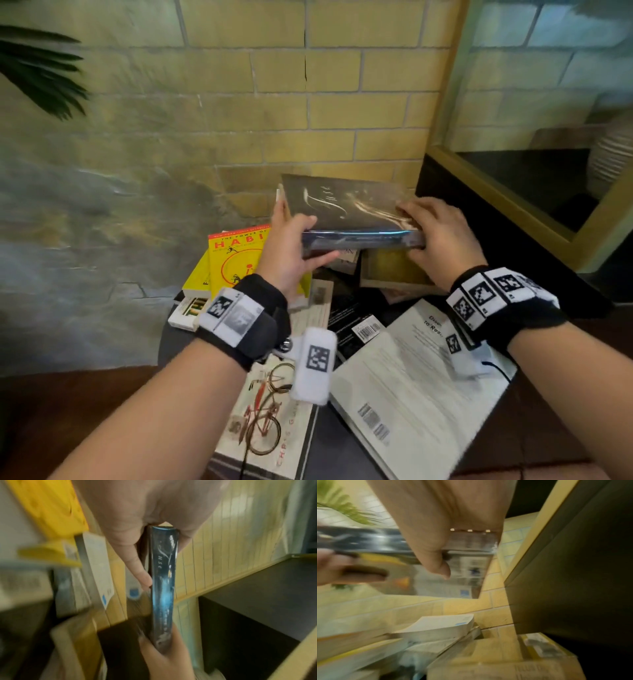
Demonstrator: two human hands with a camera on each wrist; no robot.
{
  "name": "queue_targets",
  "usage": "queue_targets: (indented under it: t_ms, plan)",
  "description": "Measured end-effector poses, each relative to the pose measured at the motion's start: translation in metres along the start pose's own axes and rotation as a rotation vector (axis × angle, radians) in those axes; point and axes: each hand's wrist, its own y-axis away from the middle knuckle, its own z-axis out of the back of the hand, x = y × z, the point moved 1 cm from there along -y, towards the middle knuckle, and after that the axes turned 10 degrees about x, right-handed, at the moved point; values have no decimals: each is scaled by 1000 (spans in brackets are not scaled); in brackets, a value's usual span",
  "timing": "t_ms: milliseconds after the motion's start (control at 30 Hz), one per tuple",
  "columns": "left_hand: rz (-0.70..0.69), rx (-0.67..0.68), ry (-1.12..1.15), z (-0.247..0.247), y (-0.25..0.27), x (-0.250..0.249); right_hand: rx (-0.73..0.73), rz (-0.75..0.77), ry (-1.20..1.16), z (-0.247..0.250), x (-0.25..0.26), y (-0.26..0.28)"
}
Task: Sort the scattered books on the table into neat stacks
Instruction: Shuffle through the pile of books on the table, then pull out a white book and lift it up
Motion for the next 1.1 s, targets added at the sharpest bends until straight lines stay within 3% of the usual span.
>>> queue_targets:
  t_ms: [67,200,300,433,567,767,967,1033,1100]
  plan:
    - [-28,-50,-13,24,-2,-13,34,12,-49,1,6,-11]
    - [-53,-217,-71,77,-3,-24,77,214,-131,-22,49,-37]
    - [-21,-299,-179,118,1,-25,172,285,-158,-52,79,-48]
    - [61,-311,-374,159,11,-17,324,280,-232,-80,104,-45]
    - [120,-313,-545,176,17,-6,355,286,-171,-84,107,-44]
    - [49,-312,-715,171,25,-9,432,266,-119,-69,97,-36]
    - [-175,-360,-1090,111,61,-19,418,31,-51,-41,57,-4]
    - [-231,-255,-1137,77,81,-12,501,-73,-25,-38,42,11]
    - [-196,-72,-1141,54,96,5,623,-159,17,-37,27,29]
